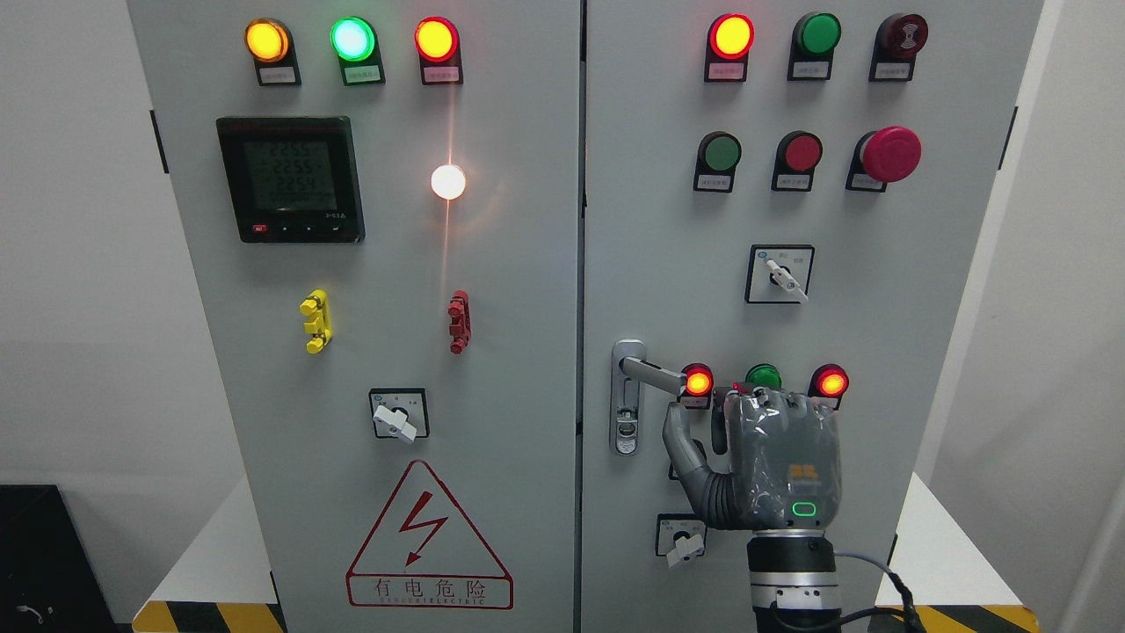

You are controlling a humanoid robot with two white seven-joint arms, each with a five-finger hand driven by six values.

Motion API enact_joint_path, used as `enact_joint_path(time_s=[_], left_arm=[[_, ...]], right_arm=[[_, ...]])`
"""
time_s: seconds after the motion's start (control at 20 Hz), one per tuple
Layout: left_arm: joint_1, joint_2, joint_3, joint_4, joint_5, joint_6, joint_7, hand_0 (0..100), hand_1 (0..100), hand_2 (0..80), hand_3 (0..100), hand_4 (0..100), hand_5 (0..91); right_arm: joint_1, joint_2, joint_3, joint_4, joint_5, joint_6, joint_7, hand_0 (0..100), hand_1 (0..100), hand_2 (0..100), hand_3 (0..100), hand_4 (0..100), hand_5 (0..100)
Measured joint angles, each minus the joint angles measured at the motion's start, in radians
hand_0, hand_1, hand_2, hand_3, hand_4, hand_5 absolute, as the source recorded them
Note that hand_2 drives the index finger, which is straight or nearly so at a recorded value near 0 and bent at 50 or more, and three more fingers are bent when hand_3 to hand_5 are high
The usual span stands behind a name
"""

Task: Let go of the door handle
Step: 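Open the right hand and pull it away from the handle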

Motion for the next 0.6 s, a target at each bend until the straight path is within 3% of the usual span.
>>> enact_joint_path(time_s=[0.05, 0.15, 0.3, 0.4, 0.6], left_arm=[[0.000, 0.000, 0.000, 0.000, 0.000, 0.000, 0.000, 12, 56, 0.0, 0, 0, 0.0], [0.000, 0.000, 0.000, 0.000, 0.000, 0.000, 0.000, 12, 56, 0.0, 0, 0, 0.0], [0.000, 0.000, 0.000, 0.000, 0.000, 0.000, 0.000, 12, 56, 0.0, 0, 0, 0.0], [0.000, 0.000, 0.000, 0.000, 0.000, 0.000, 0.000, 12, 56, 0.0, 0, 0, 0.0], [0.000, 0.000, 0.000, 0.000, 0.000, 0.000, 0.000, 12, 56, 0.0, 0, 0, 0.0]], right_arm=[[0.007, -0.006, 0.000, -0.004, -0.002, -0.003, 0.000, 54, 27, 79, 100, 94, 96], [0.024, -0.017, 0.000, -0.015, -0.012, -0.009, 0.000, 53, 26, 63, 93, 86, 85], [0.053, -0.043, -0.001, -0.034, -0.036, -0.029, 0.000, 52, 25, 53, 81, 75, 68], [0.077, -0.064, -0.006, -0.051, -0.056, -0.043, -0.001, 52, 24, 49, 77, 71, 63], [0.125, -0.101, -0.025, -0.086, -0.098, -0.098, -0.001, 52, 22, 35, 52, 49, 43]])
